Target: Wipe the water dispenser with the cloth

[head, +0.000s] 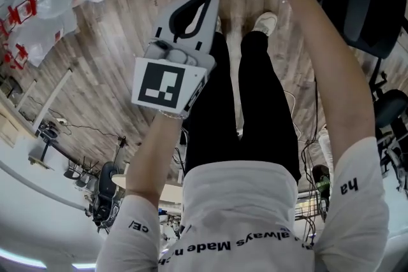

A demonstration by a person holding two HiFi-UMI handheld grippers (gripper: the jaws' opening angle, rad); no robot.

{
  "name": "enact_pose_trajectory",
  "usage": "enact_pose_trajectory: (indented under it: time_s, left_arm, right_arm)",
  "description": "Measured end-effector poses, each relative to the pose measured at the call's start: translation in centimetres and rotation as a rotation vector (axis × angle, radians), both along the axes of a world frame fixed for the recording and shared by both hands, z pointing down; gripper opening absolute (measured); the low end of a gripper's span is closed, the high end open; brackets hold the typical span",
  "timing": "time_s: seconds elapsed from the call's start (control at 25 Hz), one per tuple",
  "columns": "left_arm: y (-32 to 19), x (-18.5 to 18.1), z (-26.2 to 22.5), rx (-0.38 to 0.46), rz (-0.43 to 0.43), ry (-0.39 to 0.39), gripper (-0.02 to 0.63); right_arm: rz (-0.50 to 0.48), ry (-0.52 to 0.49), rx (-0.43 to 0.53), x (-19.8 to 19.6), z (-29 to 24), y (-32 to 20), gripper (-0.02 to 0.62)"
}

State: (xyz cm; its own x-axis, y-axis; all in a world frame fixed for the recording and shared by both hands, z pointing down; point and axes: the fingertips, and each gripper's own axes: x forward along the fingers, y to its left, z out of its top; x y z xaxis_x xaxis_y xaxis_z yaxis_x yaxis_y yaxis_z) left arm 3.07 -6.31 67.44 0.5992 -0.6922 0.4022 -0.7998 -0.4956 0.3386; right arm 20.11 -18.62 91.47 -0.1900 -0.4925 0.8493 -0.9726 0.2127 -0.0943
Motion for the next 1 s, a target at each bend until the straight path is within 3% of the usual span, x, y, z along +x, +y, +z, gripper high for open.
enact_pose_trajectory:
  time_s: [0.4,1.0]
  left_arm:
    - [0.4,-0.5,0.9,-0.001,-0.009,-0.005,0.028]
    - [1.4,-2.9,-2.1,0.016,-0.025,-0.009,0.028]
  right_arm:
    - [0.0,-0.018,-0.028,-0.4,1.2,0.7,0.06]
    - [-0.05,-0.094,0.063,-6.2,-4.3,6.0,0.06]
